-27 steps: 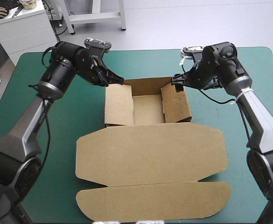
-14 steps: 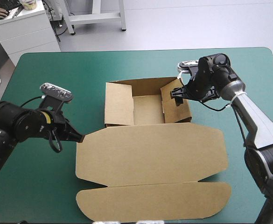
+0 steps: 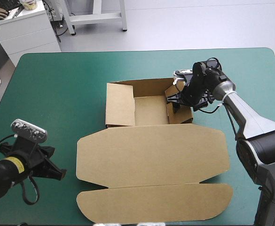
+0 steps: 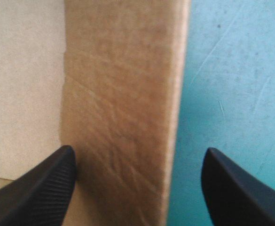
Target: Fold the box
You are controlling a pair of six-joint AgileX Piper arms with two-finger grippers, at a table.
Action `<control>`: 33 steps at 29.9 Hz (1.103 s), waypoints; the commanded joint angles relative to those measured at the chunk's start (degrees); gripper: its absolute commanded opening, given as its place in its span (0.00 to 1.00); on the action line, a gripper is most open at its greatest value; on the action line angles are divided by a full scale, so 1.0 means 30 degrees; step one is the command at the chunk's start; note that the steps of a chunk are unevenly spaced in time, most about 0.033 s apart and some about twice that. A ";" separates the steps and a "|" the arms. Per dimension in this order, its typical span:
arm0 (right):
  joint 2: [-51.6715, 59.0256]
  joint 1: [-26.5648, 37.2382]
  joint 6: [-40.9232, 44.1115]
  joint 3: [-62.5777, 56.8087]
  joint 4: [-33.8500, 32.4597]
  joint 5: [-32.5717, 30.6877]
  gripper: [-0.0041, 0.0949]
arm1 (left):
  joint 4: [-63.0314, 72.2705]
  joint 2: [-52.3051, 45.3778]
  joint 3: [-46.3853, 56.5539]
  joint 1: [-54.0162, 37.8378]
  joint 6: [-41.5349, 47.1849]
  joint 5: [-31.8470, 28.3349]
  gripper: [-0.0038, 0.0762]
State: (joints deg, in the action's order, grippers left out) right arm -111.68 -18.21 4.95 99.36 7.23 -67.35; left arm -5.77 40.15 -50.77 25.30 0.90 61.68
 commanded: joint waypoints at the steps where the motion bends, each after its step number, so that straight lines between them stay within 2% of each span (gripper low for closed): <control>1: 0.0970 0.0047 -0.0324 0.0455 0.0280 0.0354 0.44 | -0.0110 -0.1298 0.0366 0.0009 0.0163 -0.1300 0.04; 4: 0.0970 0.0047 -0.0288 0.0455 0.0280 0.0354 0.08 | -0.0083 -0.2089 0.0775 0.0009 0.0163 -0.1300 0.04; 5: 0.0970 0.0047 -0.0288 0.0455 0.0280 0.0354 0.02 | -0.0083 -0.2336 0.0878 0.0009 0.0163 -0.1314 0.04; 8: 0.0970 0.0047 -0.0322 0.0654 0.0059 0.0307 0.02 | -0.0083 -0.2907 0.1165 0.0009 0.0163 -0.1348 0.04; 12: 0.1212 0.0752 -0.0735 0.1689 -0.1274 0.0262 0.02 | -0.0083 -0.3471 0.1610 0.0009 0.0163 -0.1348 0.04; 15: 0.1565 0.2175 -0.0735 0.2418 -0.3121 0.0079 0.02 | -0.0083 -0.3709 0.1966 0.0009 0.0163 -0.1311 0.04; 17: 0.1755 0.3700 -0.0810 0.2676 -0.4415 -0.0121 0.02 | -0.0083 -0.3756 0.1999 0.0009 0.0163 -0.1269 0.04; 19: 0.1834 0.5584 -0.0958 0.2772 -0.4794 -0.0198 0.02 | -0.0083 -0.3756 0.1999 0.0009 0.0163 -0.1342 0.04; 26: 0.1834 1.1840 -0.2192 0.2772 -0.2123 0.0155 0.02 | -0.0083 -0.3756 0.1999 0.0009 0.0163 -0.1395 0.04; 33: 0.1796 1.5848 -0.3092 0.2772 -0.0324 0.1379 0.02 | -0.0083 -0.3721 0.1999 0.0009 0.0122 -0.1465 0.04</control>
State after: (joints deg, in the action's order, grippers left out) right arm -109.93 25.74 -3.30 105.81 3.20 -66.75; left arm -5.77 28.49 -43.35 25.30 0.90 61.02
